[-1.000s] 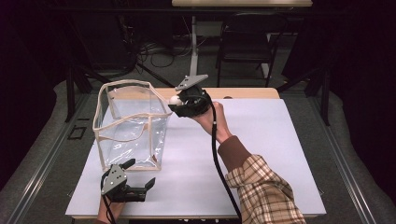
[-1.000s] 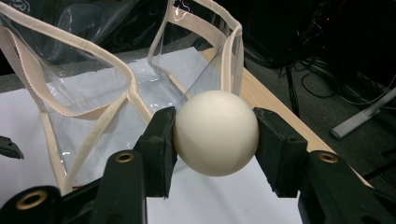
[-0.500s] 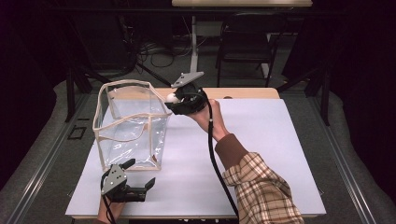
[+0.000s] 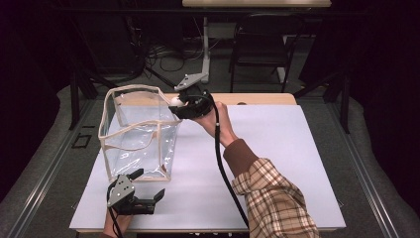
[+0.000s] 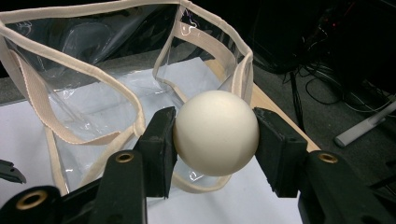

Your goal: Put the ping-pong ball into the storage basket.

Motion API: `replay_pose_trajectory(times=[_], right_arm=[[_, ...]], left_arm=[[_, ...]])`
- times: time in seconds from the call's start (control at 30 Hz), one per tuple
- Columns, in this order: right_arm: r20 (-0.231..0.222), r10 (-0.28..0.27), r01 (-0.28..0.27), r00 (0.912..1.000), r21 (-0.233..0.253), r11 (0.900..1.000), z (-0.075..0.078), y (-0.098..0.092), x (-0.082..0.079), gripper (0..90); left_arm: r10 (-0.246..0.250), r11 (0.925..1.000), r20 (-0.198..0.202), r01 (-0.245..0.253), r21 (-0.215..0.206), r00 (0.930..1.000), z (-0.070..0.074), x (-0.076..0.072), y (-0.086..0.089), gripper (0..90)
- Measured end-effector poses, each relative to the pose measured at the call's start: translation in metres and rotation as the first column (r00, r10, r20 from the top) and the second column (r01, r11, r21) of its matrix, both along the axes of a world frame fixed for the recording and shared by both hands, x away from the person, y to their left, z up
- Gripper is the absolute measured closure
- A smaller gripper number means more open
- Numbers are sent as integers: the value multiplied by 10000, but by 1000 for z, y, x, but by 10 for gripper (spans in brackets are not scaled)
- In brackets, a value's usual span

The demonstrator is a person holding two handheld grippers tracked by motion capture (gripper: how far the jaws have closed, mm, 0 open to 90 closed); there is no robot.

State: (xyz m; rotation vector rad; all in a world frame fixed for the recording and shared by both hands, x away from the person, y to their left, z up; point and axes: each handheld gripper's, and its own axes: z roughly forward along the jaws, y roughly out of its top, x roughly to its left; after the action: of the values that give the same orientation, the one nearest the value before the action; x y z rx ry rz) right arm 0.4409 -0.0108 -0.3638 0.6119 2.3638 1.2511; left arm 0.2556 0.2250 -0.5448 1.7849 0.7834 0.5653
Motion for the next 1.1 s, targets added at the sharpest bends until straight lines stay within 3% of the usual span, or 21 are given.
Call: replay_pose_trajectory(times=[1.1], right_arm=[[-152,63,-65,9999,-130,9999,-1,26,9,510]], left_arm=[[3,10000,18,-3,17,10000,0,0,1,2]])
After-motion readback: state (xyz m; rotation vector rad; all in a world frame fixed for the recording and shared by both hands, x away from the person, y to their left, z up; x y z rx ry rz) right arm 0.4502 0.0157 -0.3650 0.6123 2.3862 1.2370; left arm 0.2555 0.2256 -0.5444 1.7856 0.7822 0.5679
